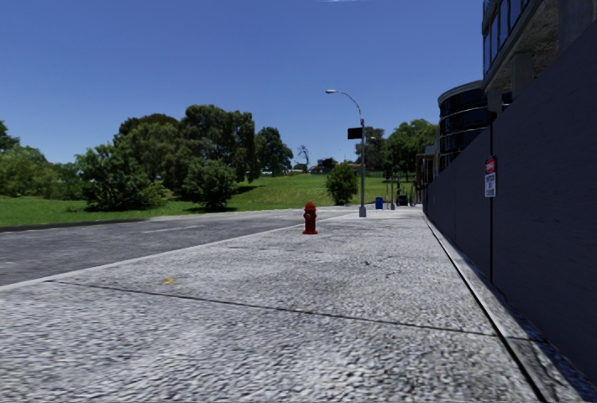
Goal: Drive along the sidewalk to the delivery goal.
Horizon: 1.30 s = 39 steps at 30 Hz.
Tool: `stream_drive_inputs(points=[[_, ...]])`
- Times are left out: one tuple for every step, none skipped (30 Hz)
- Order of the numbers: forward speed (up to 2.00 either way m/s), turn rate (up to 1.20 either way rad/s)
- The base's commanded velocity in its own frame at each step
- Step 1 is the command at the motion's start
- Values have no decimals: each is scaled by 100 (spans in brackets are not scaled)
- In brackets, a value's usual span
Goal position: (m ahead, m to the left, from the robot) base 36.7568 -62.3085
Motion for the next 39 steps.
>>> stream_drive_inputs(points=[[200,-60],[200,-60],[200,-59],[200,-59],[200,-58],[200,-56],[200,-55],[200,-55],[200,-53],[200,-53],[200,-53],[200,-52],[200,-52],[200,-52],[200,-52],[200,-52],[200,-52],[200,-52],[200,-52],[200,-52],[200,-52],[200,-50],[200,-50],[200,-2],[200,0],[200,0],[200,0],[200,0],[200,0],[200,0],[200,0],[200,0],[200,0],[200,0],[200,0],[200,0],[200,0],[200,0],[200,4]])
